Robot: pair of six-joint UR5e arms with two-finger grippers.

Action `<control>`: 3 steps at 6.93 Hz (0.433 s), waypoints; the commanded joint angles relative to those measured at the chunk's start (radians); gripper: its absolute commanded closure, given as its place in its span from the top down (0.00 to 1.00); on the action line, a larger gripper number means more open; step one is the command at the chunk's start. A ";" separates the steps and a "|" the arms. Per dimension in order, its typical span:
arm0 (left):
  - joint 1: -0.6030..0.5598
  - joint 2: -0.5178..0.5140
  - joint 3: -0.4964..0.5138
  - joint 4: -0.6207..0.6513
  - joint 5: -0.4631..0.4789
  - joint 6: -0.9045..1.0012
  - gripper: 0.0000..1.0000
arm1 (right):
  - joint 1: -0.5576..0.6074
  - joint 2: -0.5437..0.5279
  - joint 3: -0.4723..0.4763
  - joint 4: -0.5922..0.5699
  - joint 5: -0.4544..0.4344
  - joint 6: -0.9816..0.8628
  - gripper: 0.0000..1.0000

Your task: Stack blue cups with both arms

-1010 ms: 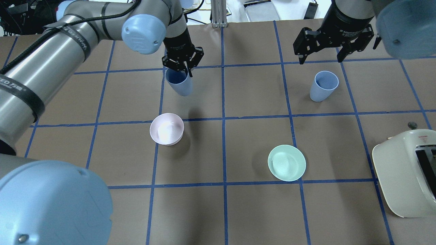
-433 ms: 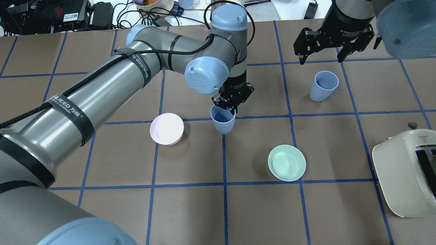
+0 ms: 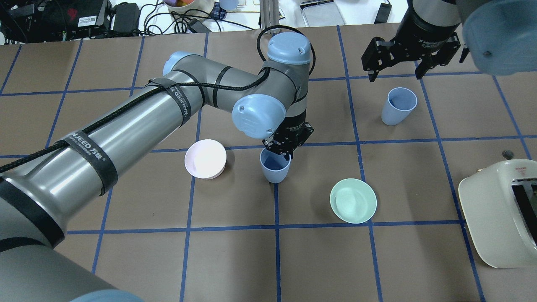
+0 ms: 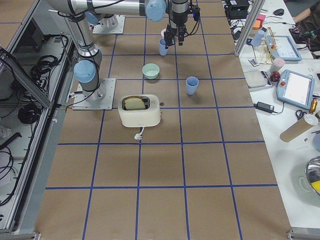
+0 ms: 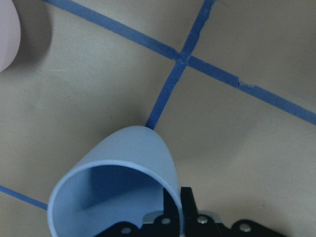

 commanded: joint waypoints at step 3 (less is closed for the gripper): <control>0.018 0.026 0.024 0.014 0.007 0.015 1.00 | -0.005 0.004 0.004 0.002 0.003 -0.002 1.00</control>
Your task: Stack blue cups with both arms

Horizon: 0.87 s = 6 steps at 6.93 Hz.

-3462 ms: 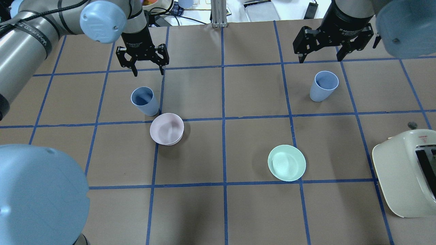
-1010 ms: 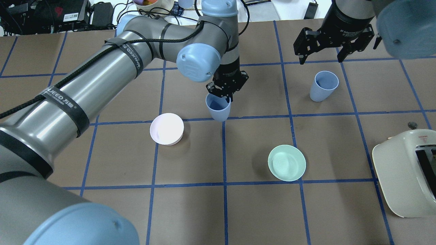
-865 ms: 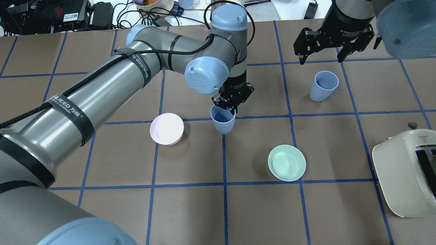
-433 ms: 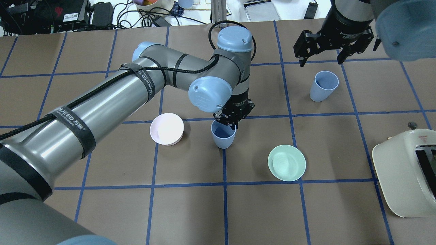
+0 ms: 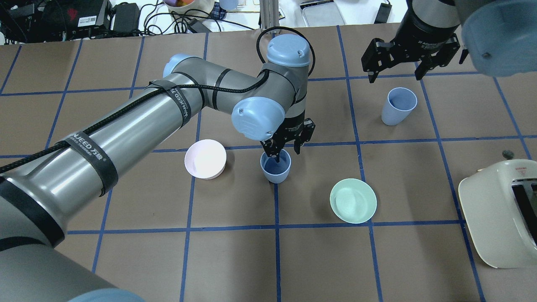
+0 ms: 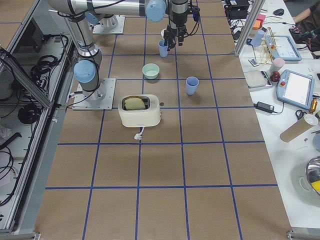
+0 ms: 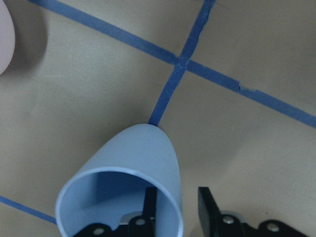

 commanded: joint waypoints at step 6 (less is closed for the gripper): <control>0.338 0.330 0.101 -0.279 0.001 0.667 1.00 | -0.234 0.281 -0.004 -0.248 -0.018 -0.139 1.00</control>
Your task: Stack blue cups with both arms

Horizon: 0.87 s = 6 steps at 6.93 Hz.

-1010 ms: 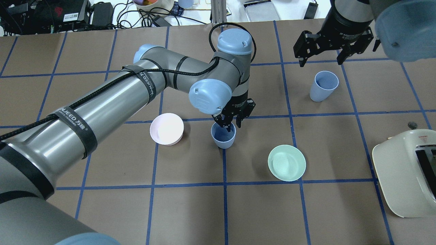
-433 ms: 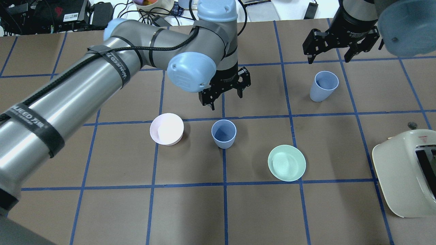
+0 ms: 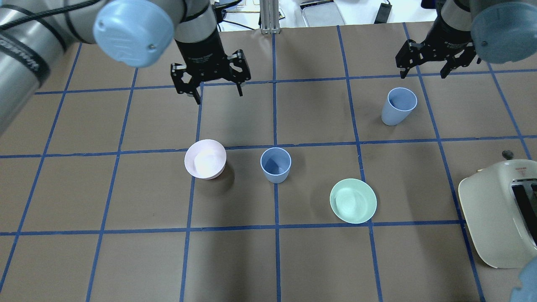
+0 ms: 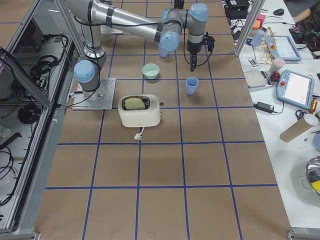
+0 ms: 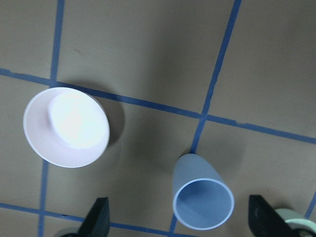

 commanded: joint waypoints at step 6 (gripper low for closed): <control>0.108 0.259 -0.170 0.055 0.068 0.216 1.00 | -0.064 0.168 0.066 -0.148 0.045 -0.054 0.74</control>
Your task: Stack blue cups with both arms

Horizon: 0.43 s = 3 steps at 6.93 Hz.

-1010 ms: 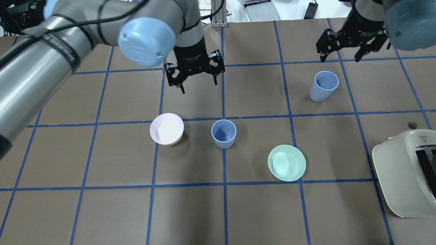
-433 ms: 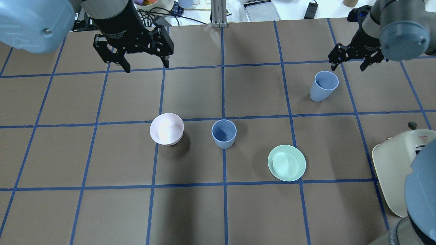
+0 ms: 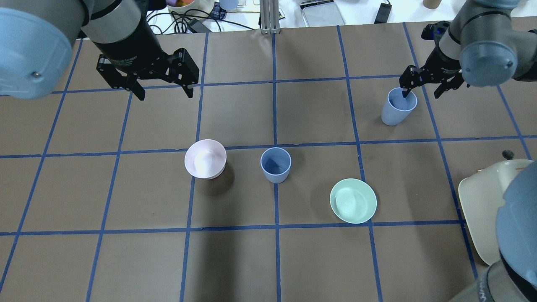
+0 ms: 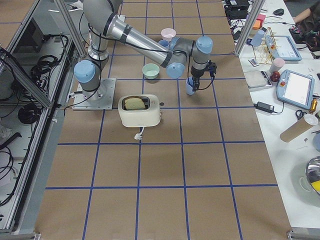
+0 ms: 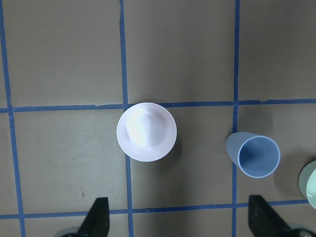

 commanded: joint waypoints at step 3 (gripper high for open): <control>0.030 0.024 -0.029 0.018 0.012 0.004 1.00 | 0.001 0.037 0.000 -0.002 0.008 -0.006 0.30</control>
